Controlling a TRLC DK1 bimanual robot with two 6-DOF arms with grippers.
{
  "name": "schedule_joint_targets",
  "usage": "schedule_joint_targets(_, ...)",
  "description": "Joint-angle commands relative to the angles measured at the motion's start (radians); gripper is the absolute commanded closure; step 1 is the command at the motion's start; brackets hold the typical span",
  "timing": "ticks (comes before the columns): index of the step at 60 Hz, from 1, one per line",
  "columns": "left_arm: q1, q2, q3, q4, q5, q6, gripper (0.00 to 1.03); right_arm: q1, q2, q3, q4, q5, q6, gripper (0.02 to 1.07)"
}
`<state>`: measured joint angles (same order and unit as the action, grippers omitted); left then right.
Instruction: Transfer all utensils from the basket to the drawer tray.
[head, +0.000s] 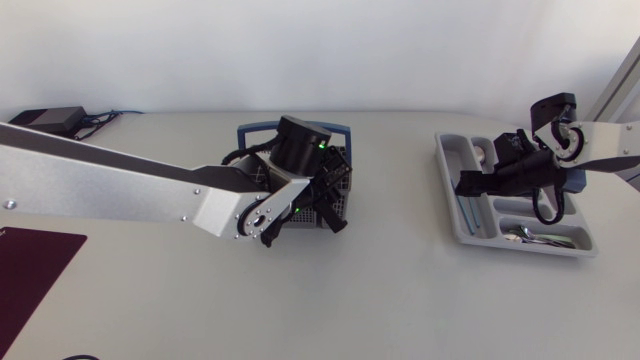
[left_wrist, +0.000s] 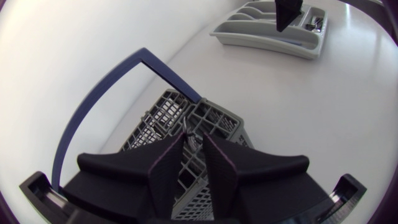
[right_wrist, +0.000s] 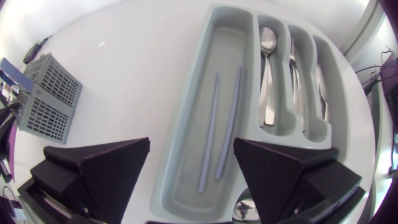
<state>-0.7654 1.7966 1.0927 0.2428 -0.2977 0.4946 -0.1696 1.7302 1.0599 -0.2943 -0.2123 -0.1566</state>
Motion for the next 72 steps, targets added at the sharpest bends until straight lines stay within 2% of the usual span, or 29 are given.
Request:
schedule_joint_targets(1, 0.003, 0.027, -0.002, 0.018, -0.004, 0.013, 0.84, 0.016, -0.024, -0.035, 0.004, -0.007, 0.002, 0.10)
schedule_joint_targets(6, 0.003, 0.029, -0.008, 0.039, -0.004, 0.016, 0.92, 0.021, -0.032, -0.041, 0.009, -0.007, 0.002, 0.10)
schedule_joint_targets(15, 0.003, 0.024, -0.016, 0.061, -0.004, 0.016, 0.97, 0.030, -0.043, -0.048, 0.009, -0.006, 0.002, 0.10)
schedule_joint_targets(33, 0.003, 0.001, -0.033, 0.076, -0.004, 0.018, 0.98, 0.050, -0.063, -0.055, 0.006, -0.006, -0.003, 0.10)
schedule_joint_targets(54, -0.012, -0.065, -0.106, 0.170, -0.026, 0.055, 0.98, 0.076, -0.077, -0.067, 0.007, -0.006, -0.003, 0.10)
schedule_joint_targets(72, -0.020, -0.121, -0.122, 0.208, -0.031, 0.079, 0.98, 0.093, -0.080, -0.080, 0.015, -0.004, -0.003, 0.10)
